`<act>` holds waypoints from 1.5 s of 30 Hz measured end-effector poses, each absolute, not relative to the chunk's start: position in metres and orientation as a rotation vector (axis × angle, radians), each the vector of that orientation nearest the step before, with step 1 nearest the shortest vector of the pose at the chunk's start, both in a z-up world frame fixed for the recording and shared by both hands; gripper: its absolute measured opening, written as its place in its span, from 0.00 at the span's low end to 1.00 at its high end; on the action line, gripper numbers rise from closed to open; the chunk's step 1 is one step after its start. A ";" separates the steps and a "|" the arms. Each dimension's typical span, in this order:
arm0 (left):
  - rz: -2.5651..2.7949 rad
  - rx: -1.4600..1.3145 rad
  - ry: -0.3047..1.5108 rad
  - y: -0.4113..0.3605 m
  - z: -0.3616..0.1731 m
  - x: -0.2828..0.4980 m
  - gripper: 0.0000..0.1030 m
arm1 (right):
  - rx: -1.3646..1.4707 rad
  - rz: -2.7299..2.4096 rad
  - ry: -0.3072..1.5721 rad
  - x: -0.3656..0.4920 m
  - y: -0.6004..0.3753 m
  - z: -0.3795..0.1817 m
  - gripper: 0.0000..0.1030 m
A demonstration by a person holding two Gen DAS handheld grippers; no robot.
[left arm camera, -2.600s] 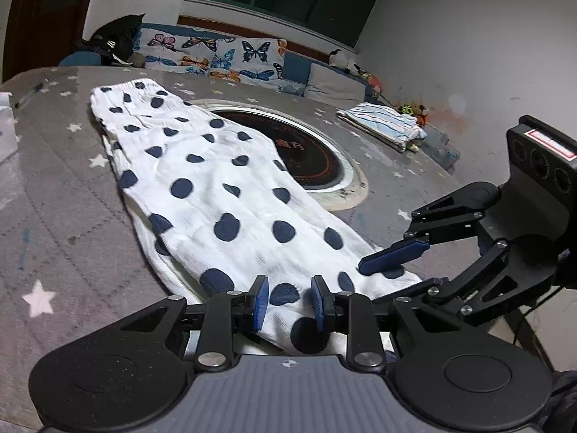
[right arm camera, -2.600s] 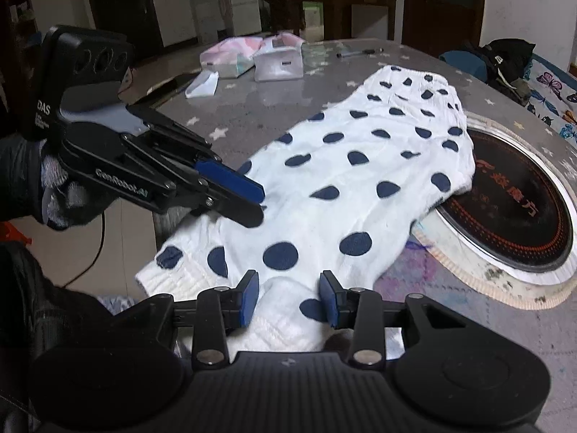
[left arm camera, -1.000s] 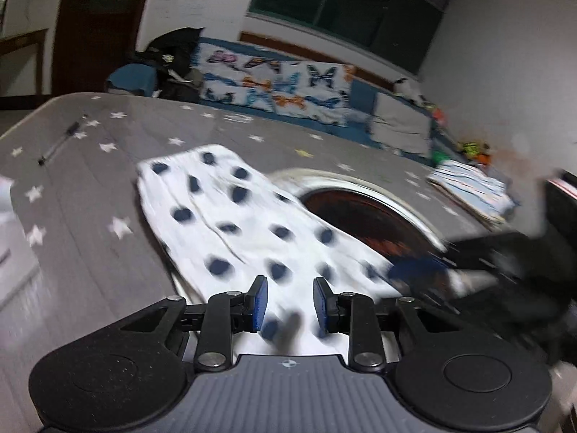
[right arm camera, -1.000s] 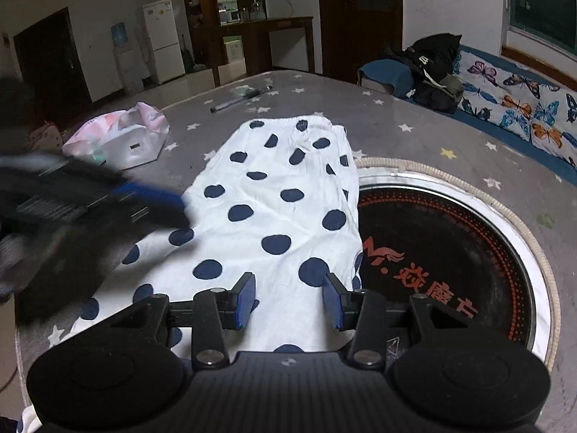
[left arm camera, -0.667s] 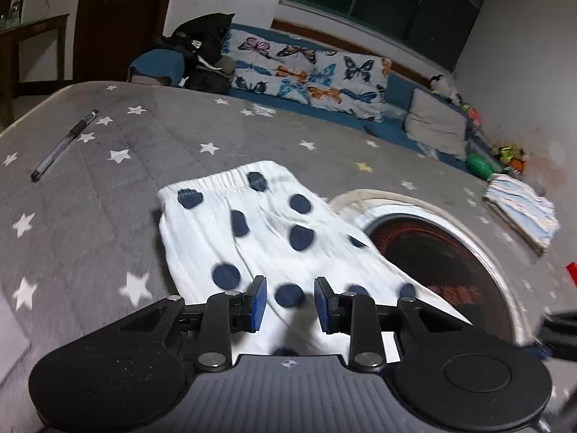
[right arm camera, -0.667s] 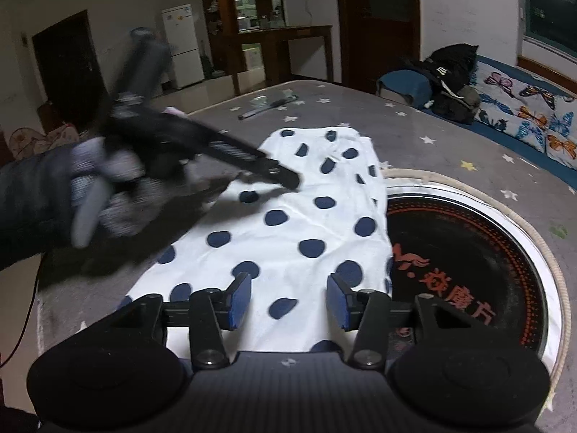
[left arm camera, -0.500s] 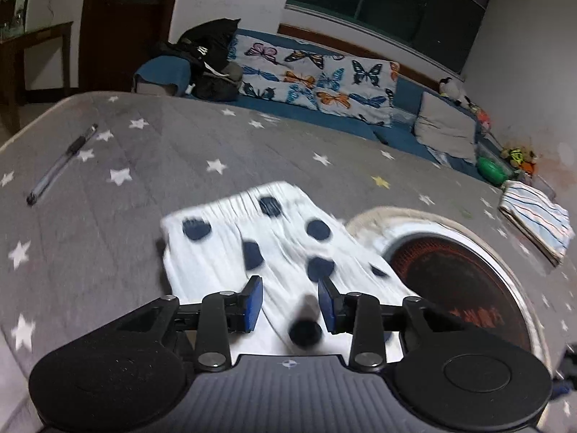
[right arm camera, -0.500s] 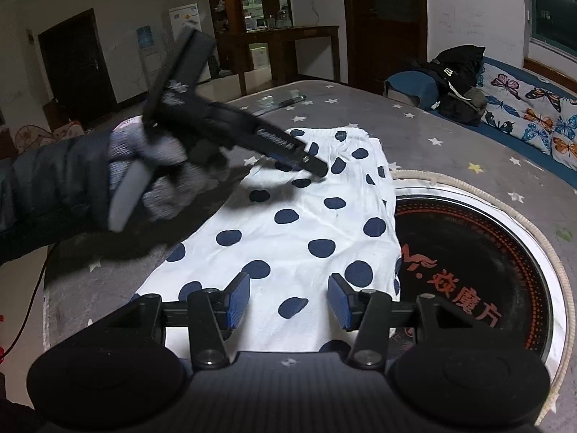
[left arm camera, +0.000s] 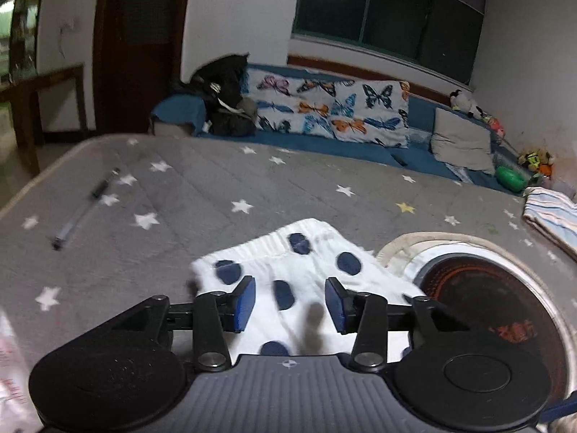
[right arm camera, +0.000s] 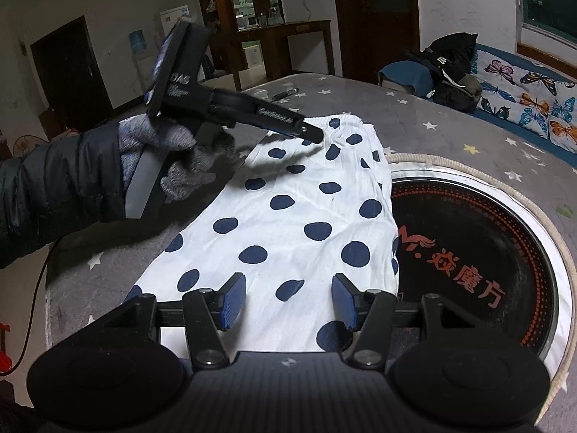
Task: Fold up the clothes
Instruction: 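Grasp the waistband end of the polka-dot pants with the left gripper, then lift the waistband end with the left gripper and fold it toward the right gripper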
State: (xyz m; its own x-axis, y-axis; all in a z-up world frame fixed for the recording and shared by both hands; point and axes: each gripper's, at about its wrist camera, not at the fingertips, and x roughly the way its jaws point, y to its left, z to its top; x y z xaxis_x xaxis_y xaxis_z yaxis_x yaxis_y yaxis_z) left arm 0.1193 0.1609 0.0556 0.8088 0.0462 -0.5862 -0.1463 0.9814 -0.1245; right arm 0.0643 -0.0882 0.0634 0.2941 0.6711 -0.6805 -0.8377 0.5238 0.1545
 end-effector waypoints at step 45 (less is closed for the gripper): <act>-0.186 -0.290 0.399 0.118 0.136 0.009 0.07 | -0.065 0.813 0.676 0.018 -0.171 0.090 0.52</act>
